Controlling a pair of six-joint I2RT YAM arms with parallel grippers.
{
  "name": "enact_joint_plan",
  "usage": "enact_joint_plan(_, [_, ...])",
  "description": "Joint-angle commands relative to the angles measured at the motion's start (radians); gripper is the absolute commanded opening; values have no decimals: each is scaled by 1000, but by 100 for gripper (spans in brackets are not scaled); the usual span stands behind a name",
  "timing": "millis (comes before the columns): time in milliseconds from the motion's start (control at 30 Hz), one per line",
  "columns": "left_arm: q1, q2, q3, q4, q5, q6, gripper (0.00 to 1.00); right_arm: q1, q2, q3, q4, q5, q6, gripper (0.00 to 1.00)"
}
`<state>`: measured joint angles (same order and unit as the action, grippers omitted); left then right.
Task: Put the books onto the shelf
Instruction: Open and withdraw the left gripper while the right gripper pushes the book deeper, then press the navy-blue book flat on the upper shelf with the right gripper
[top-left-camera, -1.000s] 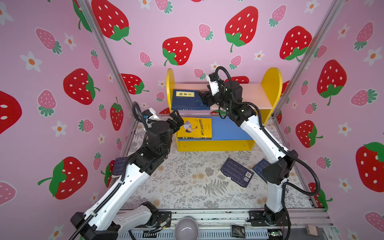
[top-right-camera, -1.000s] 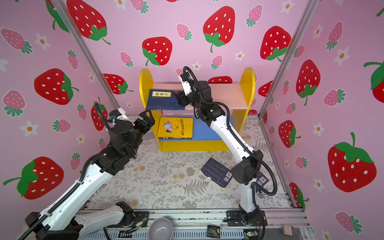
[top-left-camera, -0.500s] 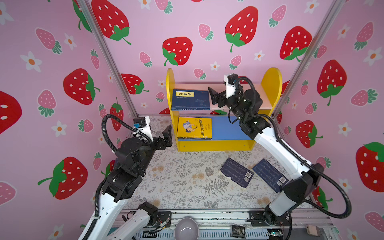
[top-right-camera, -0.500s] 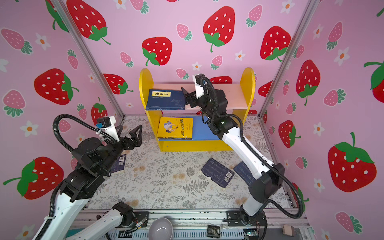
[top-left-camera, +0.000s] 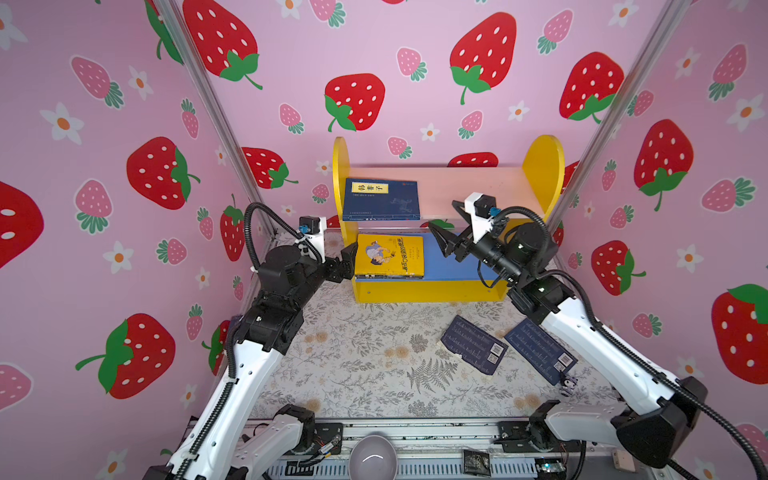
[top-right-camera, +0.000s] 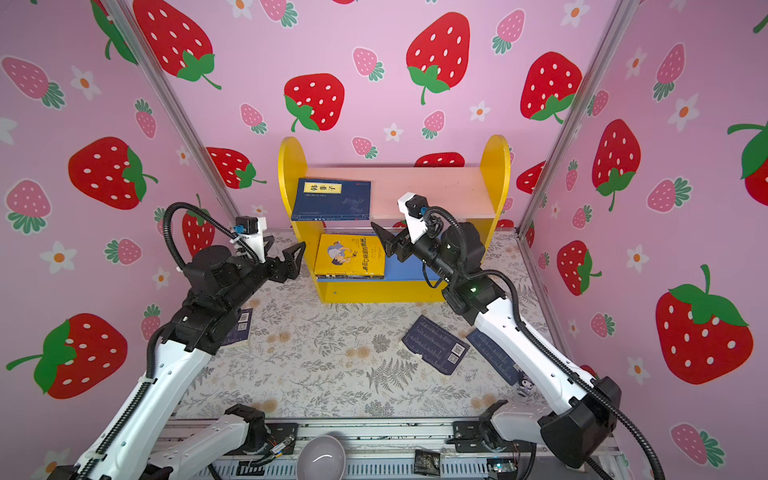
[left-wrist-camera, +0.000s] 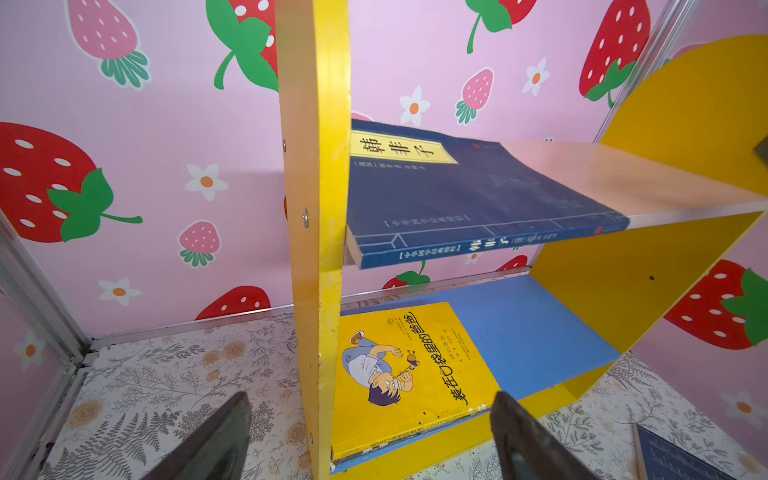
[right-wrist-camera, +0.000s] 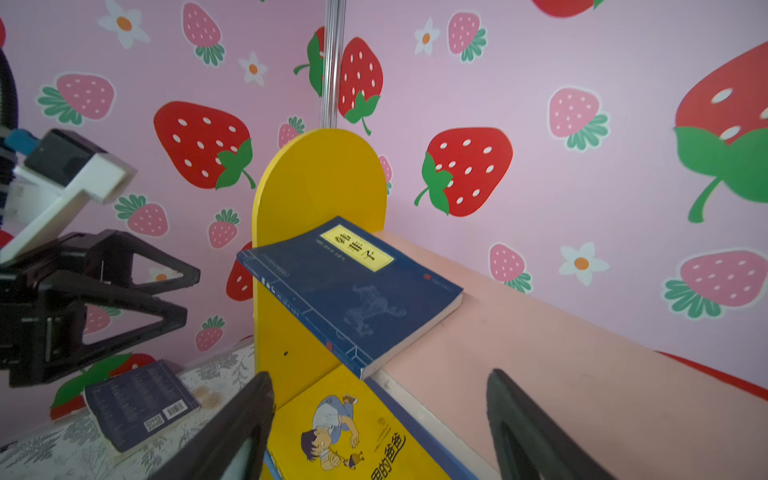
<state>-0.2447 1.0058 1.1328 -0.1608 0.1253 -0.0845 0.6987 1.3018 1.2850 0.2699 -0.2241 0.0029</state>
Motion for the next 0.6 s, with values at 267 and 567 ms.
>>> enact_joint_plan(267, [123, 55, 32, 181, 315, -100, 89, 36, 137, 63, 73, -19, 7, 77])
enact_joint_plan(567, [150, 98, 42, 237, 339, -134, 82, 44, 173, 63, 139, 63, 46, 70])
